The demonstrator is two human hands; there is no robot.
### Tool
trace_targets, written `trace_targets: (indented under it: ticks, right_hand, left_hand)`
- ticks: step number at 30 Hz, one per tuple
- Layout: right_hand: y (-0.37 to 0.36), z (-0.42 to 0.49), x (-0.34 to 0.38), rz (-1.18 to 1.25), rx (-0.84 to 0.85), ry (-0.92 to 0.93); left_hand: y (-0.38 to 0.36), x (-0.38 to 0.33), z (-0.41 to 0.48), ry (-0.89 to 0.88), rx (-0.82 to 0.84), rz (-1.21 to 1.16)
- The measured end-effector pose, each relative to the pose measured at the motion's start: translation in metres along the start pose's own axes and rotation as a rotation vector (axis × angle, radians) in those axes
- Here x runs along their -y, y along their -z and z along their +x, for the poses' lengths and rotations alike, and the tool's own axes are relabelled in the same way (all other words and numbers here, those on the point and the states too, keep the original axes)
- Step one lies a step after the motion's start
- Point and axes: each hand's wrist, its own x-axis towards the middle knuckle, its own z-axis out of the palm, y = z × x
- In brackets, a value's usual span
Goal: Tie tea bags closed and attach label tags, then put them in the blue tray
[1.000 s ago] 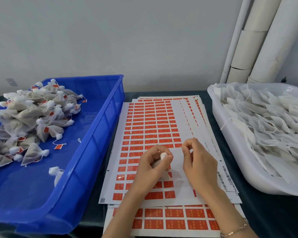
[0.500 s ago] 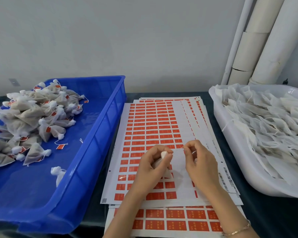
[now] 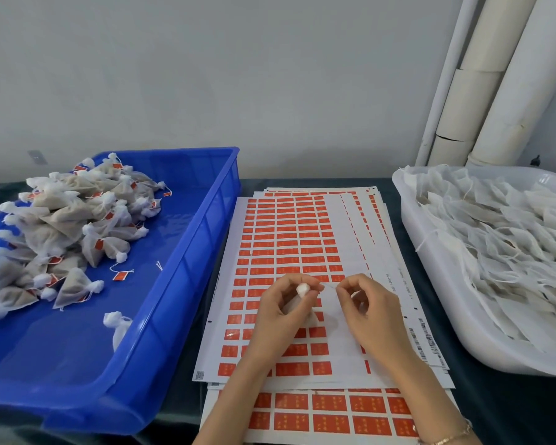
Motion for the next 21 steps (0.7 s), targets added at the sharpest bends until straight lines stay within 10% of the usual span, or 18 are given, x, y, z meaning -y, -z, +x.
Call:
trace_targets:
  ticks: [21]
  right_hand:
    - [0.024,0.042,-0.032,-0.338,0.387,-0.257]
  left_hand:
    - [-0.003,0.009,0.002,0.063,-0.089,0.008]
